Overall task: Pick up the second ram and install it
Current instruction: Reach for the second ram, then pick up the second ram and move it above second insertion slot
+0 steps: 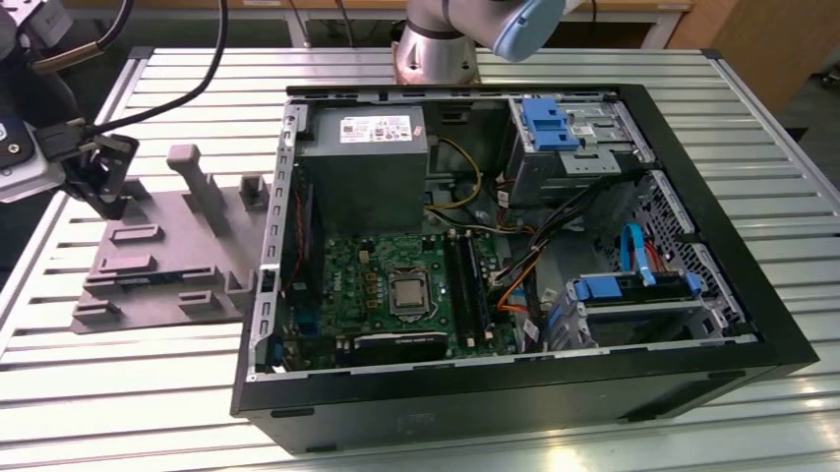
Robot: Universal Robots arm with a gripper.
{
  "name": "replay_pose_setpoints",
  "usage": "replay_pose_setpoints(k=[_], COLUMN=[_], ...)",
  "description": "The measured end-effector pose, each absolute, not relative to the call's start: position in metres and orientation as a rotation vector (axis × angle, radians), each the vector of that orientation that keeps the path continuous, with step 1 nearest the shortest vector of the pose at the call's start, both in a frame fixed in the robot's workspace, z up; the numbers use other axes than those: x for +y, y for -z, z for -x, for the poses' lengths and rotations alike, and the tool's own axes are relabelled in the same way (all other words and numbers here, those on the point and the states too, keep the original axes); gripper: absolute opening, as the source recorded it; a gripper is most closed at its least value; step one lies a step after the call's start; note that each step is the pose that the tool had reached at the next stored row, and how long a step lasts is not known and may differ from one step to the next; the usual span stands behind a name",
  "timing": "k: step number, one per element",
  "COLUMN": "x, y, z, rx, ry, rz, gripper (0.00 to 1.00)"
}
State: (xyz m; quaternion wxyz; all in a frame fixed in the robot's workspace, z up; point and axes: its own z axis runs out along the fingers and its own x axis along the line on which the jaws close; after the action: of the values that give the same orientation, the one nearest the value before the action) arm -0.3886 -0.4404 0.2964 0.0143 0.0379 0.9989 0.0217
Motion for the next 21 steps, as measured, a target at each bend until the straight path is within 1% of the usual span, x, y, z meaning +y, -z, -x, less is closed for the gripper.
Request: replay_pose_setpoints(k=[21], x=[-0.4404], y=[-0.2955], z=[0.3886], rx=[3.113], ry=[-0.069], rz=[-0.054], gripper=[0.11])
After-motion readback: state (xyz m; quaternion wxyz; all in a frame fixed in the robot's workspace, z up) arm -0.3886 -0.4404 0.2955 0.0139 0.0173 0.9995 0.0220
